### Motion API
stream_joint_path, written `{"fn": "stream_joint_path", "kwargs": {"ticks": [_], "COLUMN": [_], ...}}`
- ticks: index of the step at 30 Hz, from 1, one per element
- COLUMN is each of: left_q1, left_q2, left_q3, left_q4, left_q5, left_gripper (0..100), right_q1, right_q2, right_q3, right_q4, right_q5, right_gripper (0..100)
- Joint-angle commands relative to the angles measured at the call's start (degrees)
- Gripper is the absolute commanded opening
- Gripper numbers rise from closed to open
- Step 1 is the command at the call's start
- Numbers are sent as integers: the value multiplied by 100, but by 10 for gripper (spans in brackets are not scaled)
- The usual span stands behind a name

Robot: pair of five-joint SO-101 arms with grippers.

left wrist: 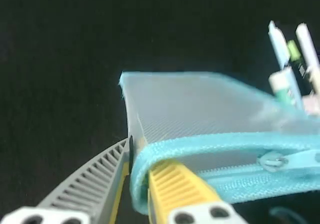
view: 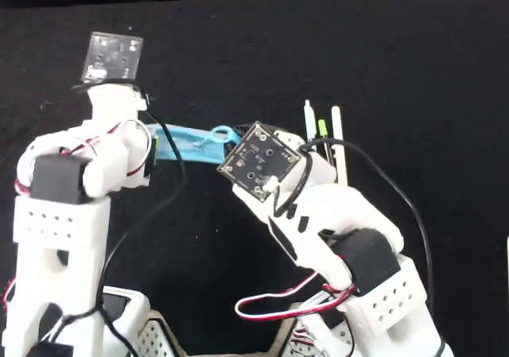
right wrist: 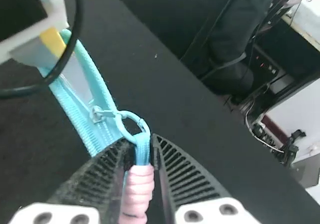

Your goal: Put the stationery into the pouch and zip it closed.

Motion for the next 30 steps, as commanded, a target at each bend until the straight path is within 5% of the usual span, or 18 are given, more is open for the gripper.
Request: {"fn": "stream_joint_path", "kwargs": {"ticks": [1,7,12,20,30], "left_q1": [75,92,400,418,409], "left_q2": [132,185,255,246,149], "left_q3": [-224,-277,4,22,163], "left_q4": [123,176,167,123,-220], "left_q5": [-255,-536,-527,-527,-132], "left_gripper": [30,35,145,30,31], "right_q1": [79,70,79,97,651], "right_q2": [22,-31,-31,-31,-31], "right_q3": [-286,-215,-189,-198,-215], "right_q4": [202,615,651,738,1099], "right_q5": [-9,-105,-299,-325,-281], "right_gripper": [11,11,11,11,11]}}
